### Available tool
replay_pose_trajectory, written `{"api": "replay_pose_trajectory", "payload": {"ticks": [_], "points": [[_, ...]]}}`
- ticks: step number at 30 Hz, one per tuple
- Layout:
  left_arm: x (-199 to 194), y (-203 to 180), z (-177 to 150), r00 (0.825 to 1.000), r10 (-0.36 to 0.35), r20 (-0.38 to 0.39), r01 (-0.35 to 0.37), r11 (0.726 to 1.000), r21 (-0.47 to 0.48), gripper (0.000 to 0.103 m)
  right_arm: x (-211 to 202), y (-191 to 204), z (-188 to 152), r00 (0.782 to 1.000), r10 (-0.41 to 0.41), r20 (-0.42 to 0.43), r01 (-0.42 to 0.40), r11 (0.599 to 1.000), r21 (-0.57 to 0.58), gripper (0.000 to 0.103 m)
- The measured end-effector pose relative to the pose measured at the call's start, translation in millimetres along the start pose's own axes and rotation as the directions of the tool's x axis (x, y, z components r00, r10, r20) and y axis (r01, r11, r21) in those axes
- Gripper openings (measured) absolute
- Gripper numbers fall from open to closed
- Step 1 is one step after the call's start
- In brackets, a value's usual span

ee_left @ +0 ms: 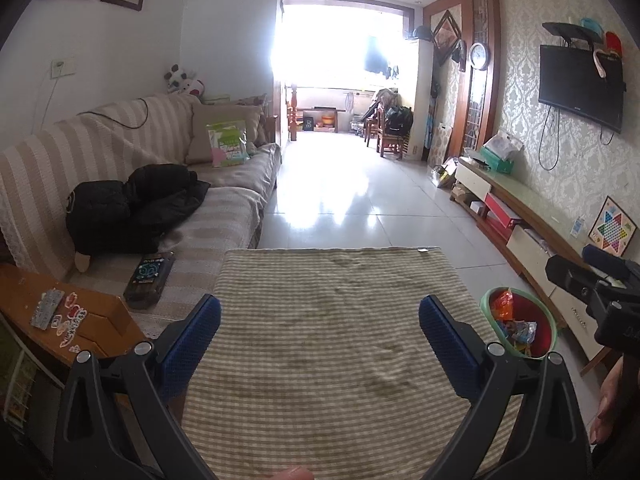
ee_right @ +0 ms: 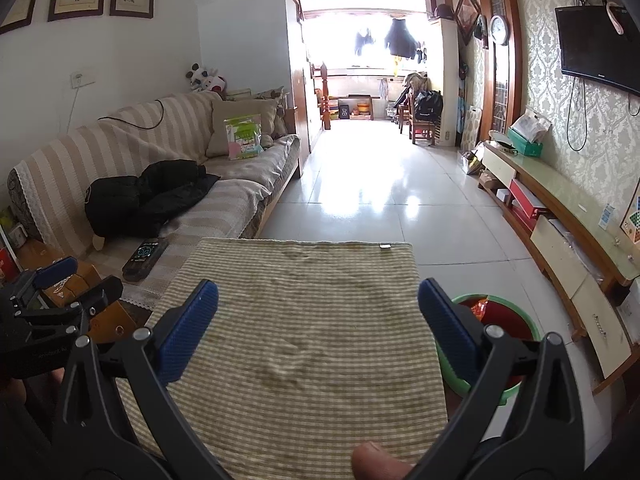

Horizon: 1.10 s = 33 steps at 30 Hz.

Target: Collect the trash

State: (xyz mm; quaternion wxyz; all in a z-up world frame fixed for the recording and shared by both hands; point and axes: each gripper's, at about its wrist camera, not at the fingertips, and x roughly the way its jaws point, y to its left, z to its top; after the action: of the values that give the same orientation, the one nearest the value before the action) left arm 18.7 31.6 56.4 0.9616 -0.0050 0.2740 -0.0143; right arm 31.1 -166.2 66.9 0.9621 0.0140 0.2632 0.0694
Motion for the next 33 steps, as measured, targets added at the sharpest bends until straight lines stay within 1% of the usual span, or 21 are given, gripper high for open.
{"api": "replay_pose_trajectory", "payload": {"ticks": [2,7,11,18,20,22,33], "points": [[-3.0,-2.9,1.2,1.000,0.017,0.016,-0.017,1.000,0.005,0.095,-3.2,0.7,-1.1,1.000,0.001,0.005,-0.002,1.000,0.003,0.098],[-15.3,-8.0,3.1,0.999,-0.003,0.050,0.003,1.000,-0.005,0.095,-6.5,3.5,-2.2,1.000,-0.003,0.007,0.003,1.000,0.001,0.098],[-18.2,-12.1,1.3,0.998,0.019,0.052,-0.018,1.000,-0.007,0.095,-8.6,6.6,-3.6,1.000,-0.004,0.014,0.004,1.000,-0.003,0.098],[-17.3,-14.2,0.1,0.999,0.011,0.040,-0.011,1.000,-0.009,0.095,-8.3,2.8,-4.4,1.000,-0.005,0.008,0.005,1.000,0.013,0.098],[-17.6,-16.1,0.5,0.999,0.007,0.038,-0.007,1.000,-0.005,0.095,-6.5,0.8,-5.8,1.000,0.018,-0.001,-0.018,1.000,0.026,0.098],[-19.2,-16.8,1.5,0.999,0.007,0.042,-0.007,1.000,-0.002,0.095,-5.9,0.9,-5.9,1.000,0.001,-0.002,-0.001,1.000,0.018,0.098],[-19.4,-15.9,5.0,0.999,0.006,0.050,-0.006,1.000,0.000,0.095,-6.7,-5.3,-4.9,1.000,0.001,-0.003,-0.001,1.000,0.024,0.098]]}}
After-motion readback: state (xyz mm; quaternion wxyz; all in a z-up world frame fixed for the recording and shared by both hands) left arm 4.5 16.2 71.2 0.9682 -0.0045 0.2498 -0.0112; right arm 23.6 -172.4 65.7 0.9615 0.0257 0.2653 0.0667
